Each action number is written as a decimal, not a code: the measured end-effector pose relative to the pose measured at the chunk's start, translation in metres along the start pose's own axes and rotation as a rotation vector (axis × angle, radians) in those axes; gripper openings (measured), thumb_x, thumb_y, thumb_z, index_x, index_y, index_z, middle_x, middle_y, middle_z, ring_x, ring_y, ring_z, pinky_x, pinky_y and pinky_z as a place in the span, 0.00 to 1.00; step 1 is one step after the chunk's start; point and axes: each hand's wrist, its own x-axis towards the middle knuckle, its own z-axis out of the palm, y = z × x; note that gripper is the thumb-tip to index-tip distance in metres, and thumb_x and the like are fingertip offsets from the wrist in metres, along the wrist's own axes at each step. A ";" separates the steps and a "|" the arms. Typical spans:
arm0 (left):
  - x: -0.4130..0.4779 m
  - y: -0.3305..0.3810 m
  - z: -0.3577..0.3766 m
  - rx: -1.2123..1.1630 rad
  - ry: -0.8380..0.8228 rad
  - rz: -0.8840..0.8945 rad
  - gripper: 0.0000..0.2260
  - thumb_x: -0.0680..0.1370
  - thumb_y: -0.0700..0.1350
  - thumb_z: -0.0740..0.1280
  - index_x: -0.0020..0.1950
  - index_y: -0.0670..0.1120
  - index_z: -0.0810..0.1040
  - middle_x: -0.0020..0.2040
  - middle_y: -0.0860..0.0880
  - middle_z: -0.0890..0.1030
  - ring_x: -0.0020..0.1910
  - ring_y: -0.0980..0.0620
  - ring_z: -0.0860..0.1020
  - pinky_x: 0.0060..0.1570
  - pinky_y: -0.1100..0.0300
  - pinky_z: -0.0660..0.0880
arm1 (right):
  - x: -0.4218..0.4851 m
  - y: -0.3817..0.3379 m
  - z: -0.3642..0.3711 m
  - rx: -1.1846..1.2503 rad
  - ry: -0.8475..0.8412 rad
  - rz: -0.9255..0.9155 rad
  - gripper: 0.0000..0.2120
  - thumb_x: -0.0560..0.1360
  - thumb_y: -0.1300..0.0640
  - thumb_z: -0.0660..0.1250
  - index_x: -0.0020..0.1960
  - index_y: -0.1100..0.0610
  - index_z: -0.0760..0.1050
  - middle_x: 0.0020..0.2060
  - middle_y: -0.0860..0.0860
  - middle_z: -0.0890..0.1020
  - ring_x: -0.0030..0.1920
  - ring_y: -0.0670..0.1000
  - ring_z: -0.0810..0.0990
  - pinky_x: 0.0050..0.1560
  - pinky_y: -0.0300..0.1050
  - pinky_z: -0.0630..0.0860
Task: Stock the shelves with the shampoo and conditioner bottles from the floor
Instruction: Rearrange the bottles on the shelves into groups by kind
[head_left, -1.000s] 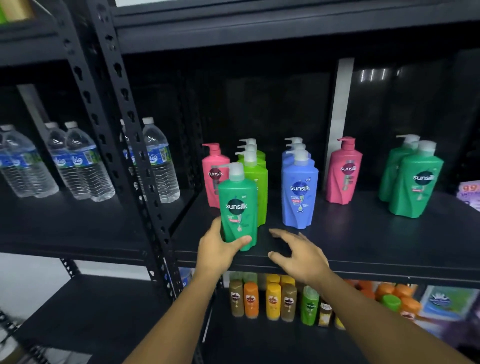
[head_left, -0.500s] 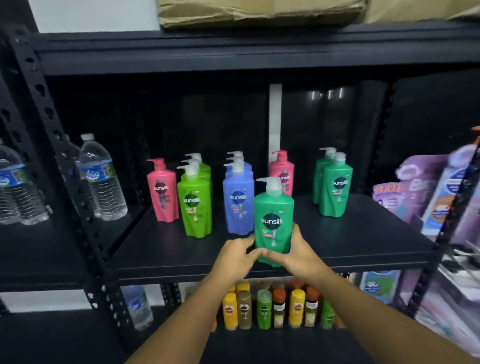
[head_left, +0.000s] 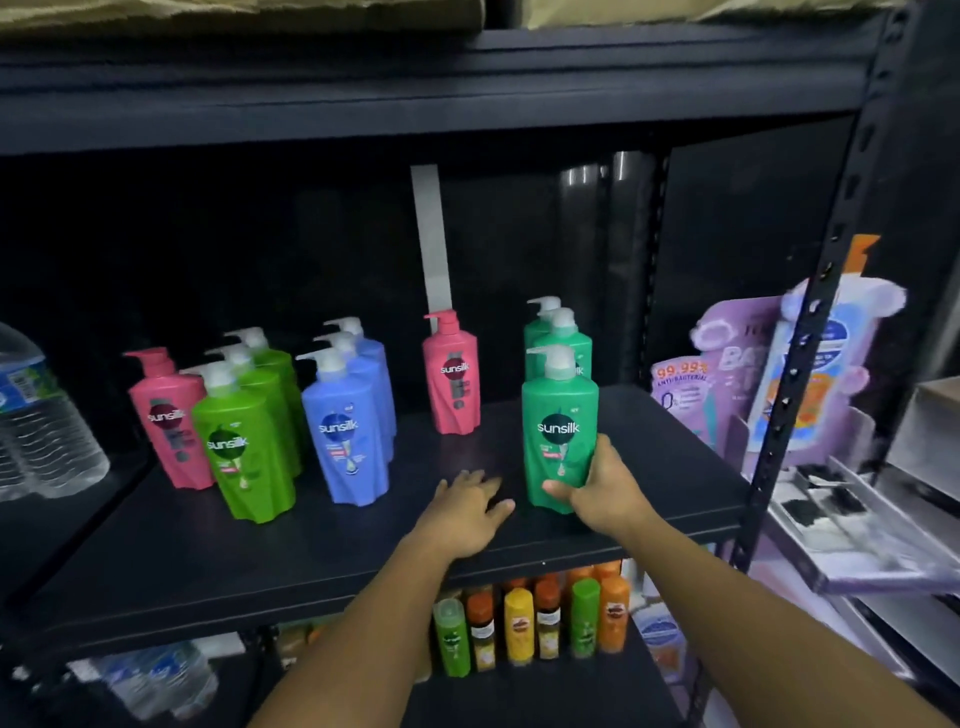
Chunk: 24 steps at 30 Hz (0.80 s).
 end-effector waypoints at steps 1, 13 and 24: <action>0.005 0.003 0.004 0.007 0.008 -0.007 0.27 0.86 0.60 0.51 0.83 0.51 0.57 0.84 0.46 0.54 0.83 0.46 0.50 0.81 0.45 0.44 | 0.005 0.004 -0.004 -0.002 0.008 0.003 0.29 0.69 0.57 0.81 0.61 0.48 0.67 0.58 0.47 0.78 0.57 0.49 0.80 0.60 0.49 0.78; 0.013 0.000 0.018 0.038 0.060 -0.052 0.28 0.85 0.63 0.46 0.84 0.56 0.52 0.85 0.54 0.49 0.83 0.53 0.45 0.81 0.50 0.41 | 0.050 0.019 -0.010 0.062 0.041 -0.021 0.29 0.73 0.64 0.76 0.66 0.51 0.65 0.58 0.48 0.78 0.59 0.50 0.77 0.55 0.44 0.72; 0.012 0.001 0.017 0.016 0.096 -0.056 0.28 0.85 0.64 0.48 0.84 0.57 0.54 0.84 0.55 0.51 0.83 0.55 0.46 0.81 0.51 0.42 | 0.051 0.033 -0.003 0.098 0.116 -0.117 0.33 0.75 0.63 0.74 0.72 0.47 0.61 0.58 0.44 0.78 0.58 0.47 0.76 0.60 0.45 0.72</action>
